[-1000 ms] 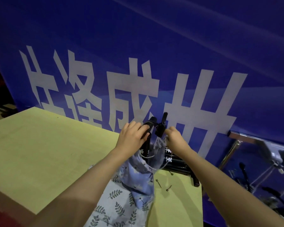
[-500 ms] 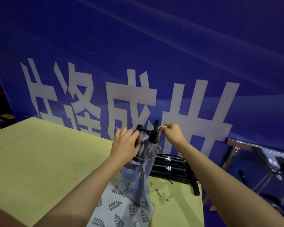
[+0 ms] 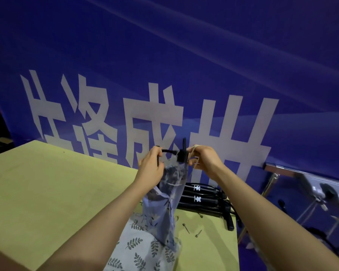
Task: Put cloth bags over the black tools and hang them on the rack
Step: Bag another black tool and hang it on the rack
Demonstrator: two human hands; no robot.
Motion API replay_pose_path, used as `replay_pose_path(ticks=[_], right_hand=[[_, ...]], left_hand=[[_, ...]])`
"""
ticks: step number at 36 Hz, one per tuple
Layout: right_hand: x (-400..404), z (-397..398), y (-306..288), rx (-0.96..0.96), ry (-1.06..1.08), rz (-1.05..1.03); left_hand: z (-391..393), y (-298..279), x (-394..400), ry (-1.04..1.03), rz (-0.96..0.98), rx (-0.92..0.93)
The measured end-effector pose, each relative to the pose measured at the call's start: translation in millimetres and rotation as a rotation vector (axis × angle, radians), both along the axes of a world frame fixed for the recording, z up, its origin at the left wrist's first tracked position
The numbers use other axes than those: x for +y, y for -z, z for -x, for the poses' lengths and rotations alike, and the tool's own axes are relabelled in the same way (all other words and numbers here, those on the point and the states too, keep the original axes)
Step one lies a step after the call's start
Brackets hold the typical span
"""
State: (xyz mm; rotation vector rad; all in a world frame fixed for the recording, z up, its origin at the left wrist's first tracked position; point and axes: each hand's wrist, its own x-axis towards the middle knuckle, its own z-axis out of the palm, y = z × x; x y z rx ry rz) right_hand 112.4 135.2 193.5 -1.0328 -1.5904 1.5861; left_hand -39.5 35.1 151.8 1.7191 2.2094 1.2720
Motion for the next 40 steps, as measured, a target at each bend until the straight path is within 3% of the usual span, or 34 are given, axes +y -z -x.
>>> replay_pose_path(ticks=[6, 13, 18, 24, 28, 35, 40], right_hand=[[-0.7, -3.5, 3.0, 0.066, 0.044, 0.147], [1.6, -10.3, 13.0, -0.038, 0.085, 0.093], [-0.7, -15.3, 7.8, -0.100, 0.084, -0.011], [9.0, -18.4, 8.4, -0.340, 0.092, -0.385], [17.1, -18.0, 13.8, -0.220, 0.244, -0.324], [15.4, -11.6, 32.2, -0.304, 0.150, -0.303], [18.0, -7.4, 37.2, -0.397, 0.197, -0.314]], left_hand=[[0.3, -0.3, 3.9, -0.060, 0.034, 0.204], [-1.7, 2.2, 10.4, -0.106, 0.060, 0.255], [-5.3, 0.7, 10.6, -0.101, 0.131, 0.378], [-1.2, -2.4, 12.1, -0.061, 0.196, 0.456], [5.0, 3.8, 10.2, -0.067, 0.219, 0.548], [8.3, 13.3, 11.2, -0.072, 0.145, 0.472], [8.5, 10.0, 12.7, -0.063, 0.136, 0.430]])
